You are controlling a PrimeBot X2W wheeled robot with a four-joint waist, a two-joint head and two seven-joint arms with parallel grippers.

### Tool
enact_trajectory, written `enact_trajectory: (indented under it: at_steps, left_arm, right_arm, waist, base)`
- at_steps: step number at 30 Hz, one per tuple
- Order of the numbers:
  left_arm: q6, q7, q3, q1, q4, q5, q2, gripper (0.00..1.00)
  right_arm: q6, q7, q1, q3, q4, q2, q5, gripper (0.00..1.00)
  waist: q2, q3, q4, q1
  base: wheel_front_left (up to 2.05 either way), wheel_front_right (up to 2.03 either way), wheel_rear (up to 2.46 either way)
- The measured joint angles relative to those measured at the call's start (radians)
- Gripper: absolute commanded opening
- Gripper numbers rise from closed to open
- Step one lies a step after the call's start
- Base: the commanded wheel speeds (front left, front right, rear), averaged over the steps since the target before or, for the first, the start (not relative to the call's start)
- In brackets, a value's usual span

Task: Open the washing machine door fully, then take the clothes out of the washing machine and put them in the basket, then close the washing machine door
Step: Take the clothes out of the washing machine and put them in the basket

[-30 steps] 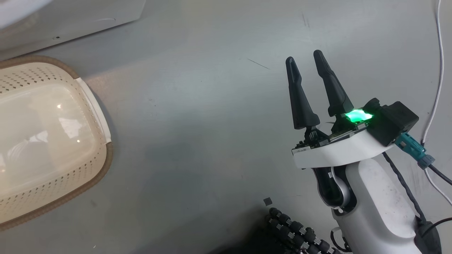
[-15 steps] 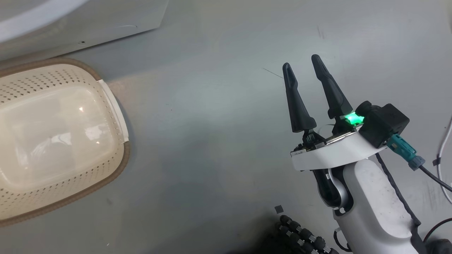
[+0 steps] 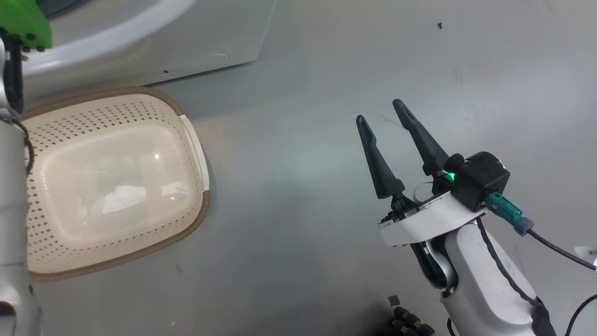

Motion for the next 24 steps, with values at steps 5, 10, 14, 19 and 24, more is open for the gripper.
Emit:
enact_trajectory:
  at_steps: [5, 10, 14, 19, 24]
  left_arm:
    - [0.0, -0.085, -0.015, 0.065, -0.021, 0.004, -0.03, 0.0]
    - [0.01, -0.183, -0.024, 0.147, -0.044, 0.008, -0.055, 0.0]
    - [0.019, -0.239, -0.027, 0.2, -0.064, 0.018, -0.066, 0.0]
    - [0.029, -0.296, -0.03, 0.256, -0.098, 0.031, -0.08, 0.0]
    - [0.046, -0.314, -0.029, 0.305, -0.152, 0.04, -0.088, 0.0]
  right_arm:
    - [0.001, 0.0, 0.027, -0.002, 0.025, 0.0, -0.035, 1.0]
    - [0.001, 0.0, 0.068, -0.014, 0.05, -0.006, -0.051, 1.0]
    - [0.001, 0.0, 0.097, -0.023, 0.068, -0.013, -0.058, 1.0]
    - [0.001, 0.0, 0.137, -0.037, 0.085, -0.021, -0.066, 1.0]
    - [0.001, 0.0, 0.175, -0.051, 0.098, -0.025, -0.068, 1.0]
  waist:
    - [0.0, -0.047, 0.032, 0.0]
    - [0.0, -0.111, 0.068, 0.0]
    - [0.0, -0.158, 0.09, -0.0001]
    - [0.0, -0.221, 0.115, 0.0]
    - [0.0, -0.282, 0.139, -0.0001]
  base:
    - [0.0, 0.0, 0.0]
    - [0.0, 0.0, 0.0]
    - [0.0, 0.0, 0.0]
    - [0.0, 0.0, 0.0]
    - [0.0, 0.0, 0.0]
